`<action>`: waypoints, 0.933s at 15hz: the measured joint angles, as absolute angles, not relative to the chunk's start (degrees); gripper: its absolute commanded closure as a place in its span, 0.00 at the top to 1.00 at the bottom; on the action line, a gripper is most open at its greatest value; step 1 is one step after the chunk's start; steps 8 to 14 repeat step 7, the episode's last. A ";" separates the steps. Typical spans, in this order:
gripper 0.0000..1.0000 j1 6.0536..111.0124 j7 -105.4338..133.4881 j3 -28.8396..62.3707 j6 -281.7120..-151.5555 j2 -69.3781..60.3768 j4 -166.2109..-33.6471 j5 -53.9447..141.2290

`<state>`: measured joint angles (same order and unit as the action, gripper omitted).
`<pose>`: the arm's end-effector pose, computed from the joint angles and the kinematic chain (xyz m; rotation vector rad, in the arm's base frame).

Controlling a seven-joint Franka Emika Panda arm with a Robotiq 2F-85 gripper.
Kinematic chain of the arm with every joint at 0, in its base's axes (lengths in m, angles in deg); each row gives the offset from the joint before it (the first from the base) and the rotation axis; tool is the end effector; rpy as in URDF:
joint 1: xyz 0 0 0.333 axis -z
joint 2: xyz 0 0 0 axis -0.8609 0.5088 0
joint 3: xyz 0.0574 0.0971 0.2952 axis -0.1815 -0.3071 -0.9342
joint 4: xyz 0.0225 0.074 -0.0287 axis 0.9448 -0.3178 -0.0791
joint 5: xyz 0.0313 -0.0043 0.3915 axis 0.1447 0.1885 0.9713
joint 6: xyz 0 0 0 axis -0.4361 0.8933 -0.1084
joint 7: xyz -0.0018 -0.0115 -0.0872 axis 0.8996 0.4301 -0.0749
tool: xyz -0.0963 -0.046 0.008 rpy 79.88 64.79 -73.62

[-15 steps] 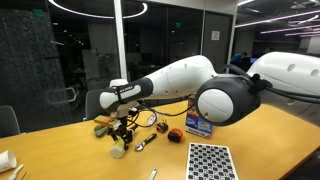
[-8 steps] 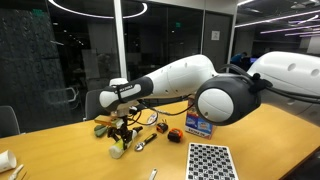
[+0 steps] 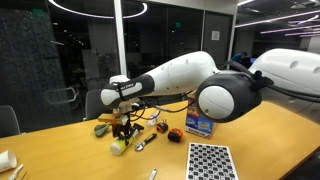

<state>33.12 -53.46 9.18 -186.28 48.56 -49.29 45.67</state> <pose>0.6941 0.3707 0.1875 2.8476 -1.1513 -0.1735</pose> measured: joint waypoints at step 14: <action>0.19 34.01 -50.49 12.88 -182.22 39.39 -52.25 40.50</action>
